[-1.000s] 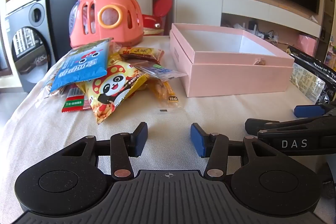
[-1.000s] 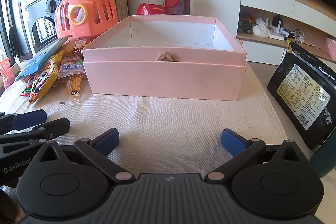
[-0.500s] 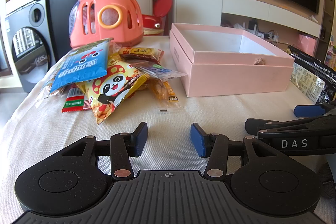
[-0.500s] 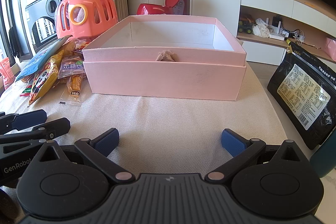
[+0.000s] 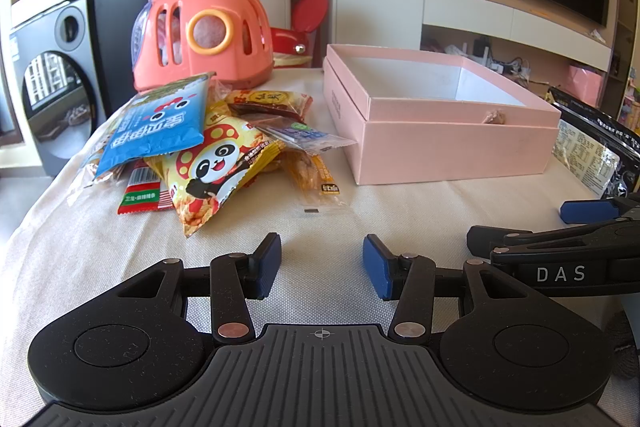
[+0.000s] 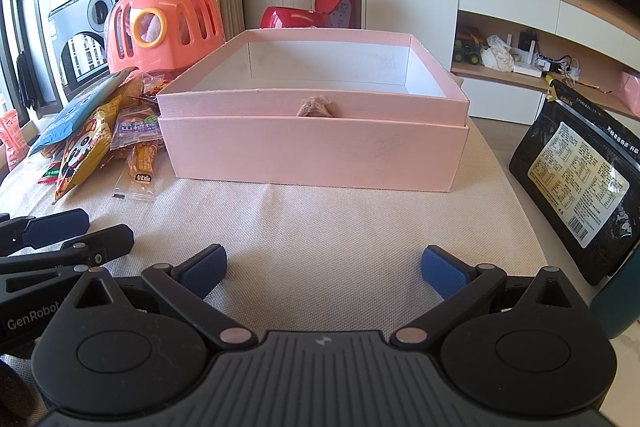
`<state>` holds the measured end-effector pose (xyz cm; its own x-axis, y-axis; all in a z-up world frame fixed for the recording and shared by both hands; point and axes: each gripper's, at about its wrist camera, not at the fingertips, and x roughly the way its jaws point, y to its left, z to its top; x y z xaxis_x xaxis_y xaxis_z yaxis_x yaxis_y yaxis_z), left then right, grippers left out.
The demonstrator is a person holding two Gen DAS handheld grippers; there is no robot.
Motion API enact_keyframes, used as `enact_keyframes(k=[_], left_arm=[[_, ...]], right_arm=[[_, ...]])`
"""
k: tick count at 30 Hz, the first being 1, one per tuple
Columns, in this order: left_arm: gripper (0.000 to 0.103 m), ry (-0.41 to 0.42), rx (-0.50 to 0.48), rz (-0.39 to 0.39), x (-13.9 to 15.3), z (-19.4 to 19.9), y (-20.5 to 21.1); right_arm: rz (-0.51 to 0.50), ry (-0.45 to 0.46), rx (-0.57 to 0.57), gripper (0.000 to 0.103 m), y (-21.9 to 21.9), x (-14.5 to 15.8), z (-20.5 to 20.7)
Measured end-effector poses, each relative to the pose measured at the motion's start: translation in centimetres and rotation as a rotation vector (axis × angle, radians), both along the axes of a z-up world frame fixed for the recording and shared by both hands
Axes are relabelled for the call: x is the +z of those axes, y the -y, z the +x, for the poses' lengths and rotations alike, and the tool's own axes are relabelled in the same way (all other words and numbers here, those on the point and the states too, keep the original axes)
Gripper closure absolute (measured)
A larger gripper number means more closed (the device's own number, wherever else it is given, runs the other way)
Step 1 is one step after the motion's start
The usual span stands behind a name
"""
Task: Organize snacks
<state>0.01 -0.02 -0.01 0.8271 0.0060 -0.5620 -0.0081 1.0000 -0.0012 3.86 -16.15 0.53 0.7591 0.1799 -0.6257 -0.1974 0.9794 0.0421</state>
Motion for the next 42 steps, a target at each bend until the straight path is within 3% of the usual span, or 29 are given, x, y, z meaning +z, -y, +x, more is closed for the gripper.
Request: enact_keyframes(k=[42], left_arm=[[0.051, 0.001, 0.001, 0.012, 0.06, -0.03, 0.26]], right_arm=[[-0.001, 0.0, 0.001, 0.0, 0.01, 0.1, 0.0]])
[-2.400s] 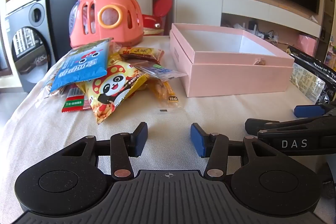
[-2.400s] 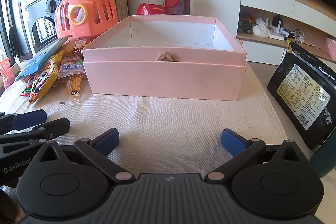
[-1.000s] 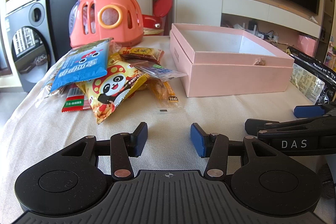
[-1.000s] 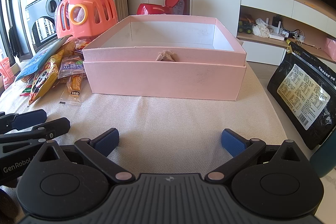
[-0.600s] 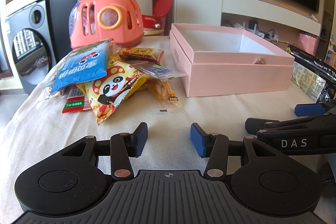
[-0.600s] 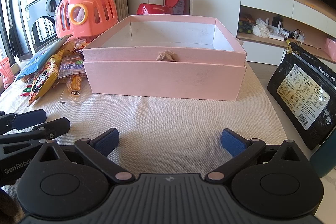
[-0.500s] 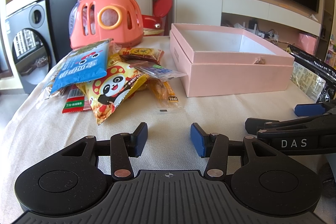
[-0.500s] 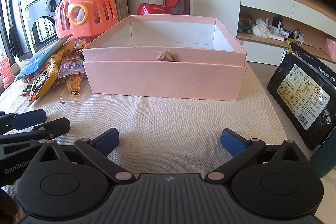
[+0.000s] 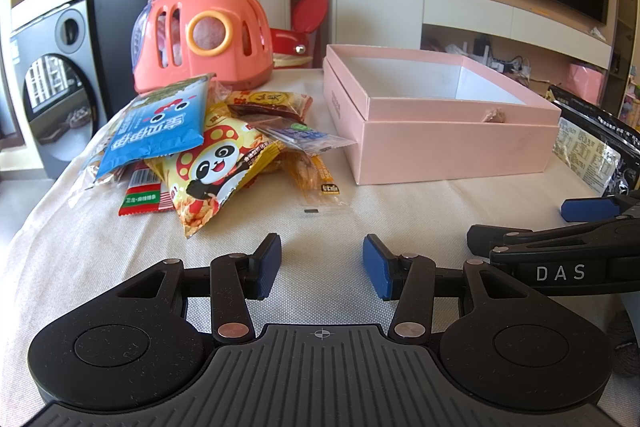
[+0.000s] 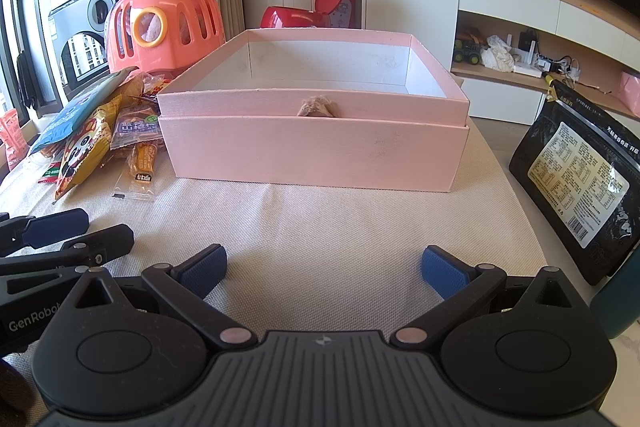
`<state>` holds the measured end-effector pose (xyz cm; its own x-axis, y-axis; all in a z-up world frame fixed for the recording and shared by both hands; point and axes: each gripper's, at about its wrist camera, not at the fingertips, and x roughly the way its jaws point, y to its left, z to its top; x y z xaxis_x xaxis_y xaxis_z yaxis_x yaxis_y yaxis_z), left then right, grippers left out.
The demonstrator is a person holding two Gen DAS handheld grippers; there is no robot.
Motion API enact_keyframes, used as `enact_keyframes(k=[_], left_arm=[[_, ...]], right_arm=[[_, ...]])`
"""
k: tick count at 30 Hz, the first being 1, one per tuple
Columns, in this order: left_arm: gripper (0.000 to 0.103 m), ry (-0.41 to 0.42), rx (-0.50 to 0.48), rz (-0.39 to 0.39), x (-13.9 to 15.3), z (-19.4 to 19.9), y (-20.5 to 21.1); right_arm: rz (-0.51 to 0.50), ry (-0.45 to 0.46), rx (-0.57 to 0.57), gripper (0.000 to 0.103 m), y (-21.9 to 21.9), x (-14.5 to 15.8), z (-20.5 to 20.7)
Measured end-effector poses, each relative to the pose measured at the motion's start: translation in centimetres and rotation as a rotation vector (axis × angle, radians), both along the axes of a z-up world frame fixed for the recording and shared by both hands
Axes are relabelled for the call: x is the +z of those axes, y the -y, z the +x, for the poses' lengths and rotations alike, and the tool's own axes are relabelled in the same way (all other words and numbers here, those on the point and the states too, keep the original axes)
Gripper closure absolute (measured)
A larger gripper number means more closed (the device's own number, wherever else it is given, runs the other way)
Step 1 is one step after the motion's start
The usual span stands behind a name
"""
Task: Organize snacks
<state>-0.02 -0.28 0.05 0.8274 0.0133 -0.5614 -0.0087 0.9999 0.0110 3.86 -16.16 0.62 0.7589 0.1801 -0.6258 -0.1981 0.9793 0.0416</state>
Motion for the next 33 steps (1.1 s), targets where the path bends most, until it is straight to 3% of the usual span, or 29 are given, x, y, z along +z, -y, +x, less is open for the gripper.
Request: enact_keyframes(k=[8, 11, 14, 16, 21, 25, 28, 31, 33], left_arm=[[0.052, 0.003, -0.006, -0.027, 0.1, -0.1, -0.3], [0.053, -0.013, -0.042, -0.123, 0.3, 0.0, -1.9], [0.054, -0.076, -0.09, -0.295, 1.6, 0.1, -5.1], [0.054, -0.078, -0.088, -0.338, 2.6, -0.2, -7.2], [0.054, 0.002, 0.05, -0.291, 5.8, -0.1, -14.4], [0.054, 0.027, 0.142, -0.315, 6.9, 3.2, -19.9], [0.054, -0.043, 0.182, -0.359, 6.4, 7.8, -22.3], [0.054, -0.109, 0.183, -0.33, 4.6, 12.5, -22.8], [0.048, -0.158, 0.152, -0.318, 3.1, 14.6, -22.9]], right_arm=[[-0.005, -0.012, 0.022, 0.0, 0.1, -0.1, 0.0], [-0.018, -0.072, 0.08, 0.0, 0.2, 0.3, 0.1], [-0.048, -0.135, 0.116, 0.0, 0.0, 0.7, 0.2], [-0.07, -0.166, 0.129, 0.0, -0.2, 1.0, 0.3], [-0.135, -0.223, 0.225, 0.001, -2.8, 2.1, 1.5], [-0.158, -0.12, 0.36, 0.001, -7.9, 5.4, 0.9], [-0.164, -0.08, 0.462, 0.001, -12.4, 7.7, 1.7], [-0.18, -0.058, 0.497, 0.001, -15.9, 8.4, 3.2], [-0.224, -0.046, 0.492, 0.001, -17.9, 8.0, 4.0]])
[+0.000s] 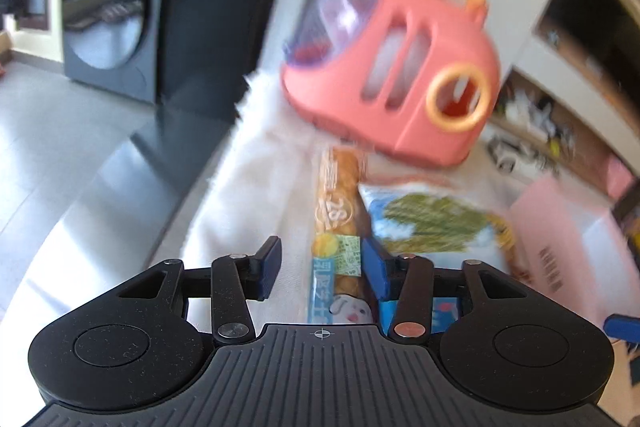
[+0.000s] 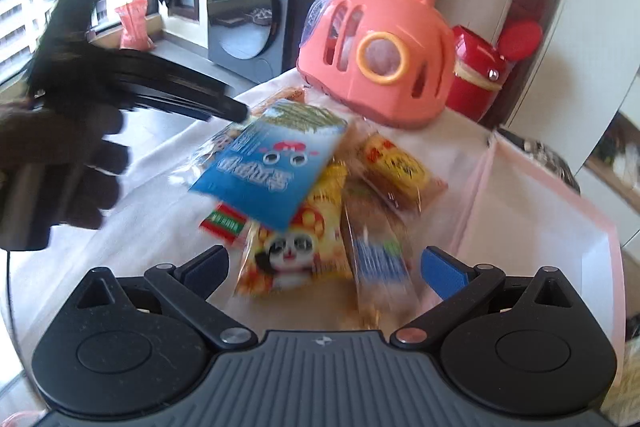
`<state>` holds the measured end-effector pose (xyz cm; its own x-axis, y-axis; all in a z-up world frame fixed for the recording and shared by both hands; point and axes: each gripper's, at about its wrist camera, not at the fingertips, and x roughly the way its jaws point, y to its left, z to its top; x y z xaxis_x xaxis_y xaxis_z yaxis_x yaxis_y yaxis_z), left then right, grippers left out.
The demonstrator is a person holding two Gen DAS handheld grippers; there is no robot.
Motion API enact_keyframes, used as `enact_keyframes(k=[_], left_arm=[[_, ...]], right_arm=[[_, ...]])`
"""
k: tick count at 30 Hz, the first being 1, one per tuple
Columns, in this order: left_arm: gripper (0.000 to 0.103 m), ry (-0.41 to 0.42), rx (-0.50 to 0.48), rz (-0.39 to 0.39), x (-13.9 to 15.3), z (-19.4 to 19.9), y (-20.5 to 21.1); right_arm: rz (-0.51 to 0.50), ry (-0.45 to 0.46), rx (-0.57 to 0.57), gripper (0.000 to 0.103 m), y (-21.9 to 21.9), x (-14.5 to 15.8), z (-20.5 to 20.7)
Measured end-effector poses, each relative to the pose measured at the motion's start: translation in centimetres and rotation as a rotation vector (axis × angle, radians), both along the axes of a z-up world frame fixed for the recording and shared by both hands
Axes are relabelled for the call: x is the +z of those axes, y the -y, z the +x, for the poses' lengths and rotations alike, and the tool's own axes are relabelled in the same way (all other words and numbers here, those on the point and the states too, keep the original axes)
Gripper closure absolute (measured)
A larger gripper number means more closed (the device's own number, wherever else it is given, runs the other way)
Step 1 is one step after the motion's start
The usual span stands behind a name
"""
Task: Organize snacks
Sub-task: 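Move the right tool to the blue seaweed bag and close on it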
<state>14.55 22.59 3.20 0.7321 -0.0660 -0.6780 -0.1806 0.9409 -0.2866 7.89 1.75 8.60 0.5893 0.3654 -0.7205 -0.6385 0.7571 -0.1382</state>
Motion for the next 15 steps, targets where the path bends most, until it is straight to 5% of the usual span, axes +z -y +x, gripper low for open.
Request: enact_keyframes(k=[3, 5, 15], left_arm=[[0.053, 0.013, -0.045, -0.02, -1.2, 0.3, -0.4], [0.068, 0.025, -0.06, -0.035, -1.2, -1.3, -0.6], [0.068, 0.05, -0.038, -0.054, -0.7, -14.2, 0.5]], right_arm=[[-0.046, -0.025, -0.001, 0.001, -1.5, -1.3, 0.3], [-0.049, -0.038, 0.008, 0.001, -1.5, -1.8, 0.2], [0.07, -0.016, 0.045, 0.001, -0.3, -0.2, 0.5]])
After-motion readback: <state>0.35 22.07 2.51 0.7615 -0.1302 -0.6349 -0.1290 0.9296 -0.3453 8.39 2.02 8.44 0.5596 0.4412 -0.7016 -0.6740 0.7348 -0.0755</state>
